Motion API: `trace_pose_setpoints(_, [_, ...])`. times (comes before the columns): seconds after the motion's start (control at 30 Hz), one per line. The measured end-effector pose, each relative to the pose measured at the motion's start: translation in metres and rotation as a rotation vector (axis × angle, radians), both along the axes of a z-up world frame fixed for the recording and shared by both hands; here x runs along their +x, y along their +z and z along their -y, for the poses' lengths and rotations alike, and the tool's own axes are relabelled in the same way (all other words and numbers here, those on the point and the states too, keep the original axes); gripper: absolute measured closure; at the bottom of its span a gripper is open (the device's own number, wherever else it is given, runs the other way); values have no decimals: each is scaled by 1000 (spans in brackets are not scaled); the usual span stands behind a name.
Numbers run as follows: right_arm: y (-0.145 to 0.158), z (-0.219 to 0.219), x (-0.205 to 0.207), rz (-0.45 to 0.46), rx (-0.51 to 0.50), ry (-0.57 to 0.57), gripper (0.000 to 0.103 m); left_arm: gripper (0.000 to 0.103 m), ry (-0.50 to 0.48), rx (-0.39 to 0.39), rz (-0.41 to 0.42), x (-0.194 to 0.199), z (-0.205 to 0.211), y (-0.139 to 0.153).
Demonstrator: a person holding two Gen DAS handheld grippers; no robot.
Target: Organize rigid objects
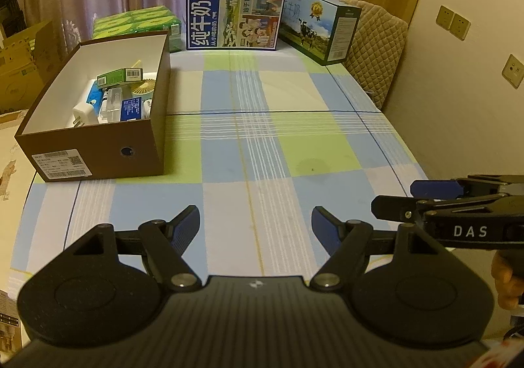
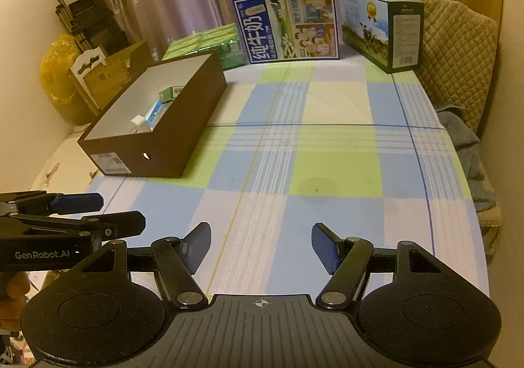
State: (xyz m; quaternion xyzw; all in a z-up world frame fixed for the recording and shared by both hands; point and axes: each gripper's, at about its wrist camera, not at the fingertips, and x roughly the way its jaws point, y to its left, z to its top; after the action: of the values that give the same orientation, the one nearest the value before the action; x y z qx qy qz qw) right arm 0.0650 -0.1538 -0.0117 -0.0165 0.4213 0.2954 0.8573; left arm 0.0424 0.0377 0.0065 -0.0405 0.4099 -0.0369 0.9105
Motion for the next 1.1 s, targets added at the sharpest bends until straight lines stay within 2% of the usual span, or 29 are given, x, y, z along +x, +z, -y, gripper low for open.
trace_pose_setpoints(1.1, [-1,6,-1,0,3,12,38,31,12,-1,1,-2,7,2])
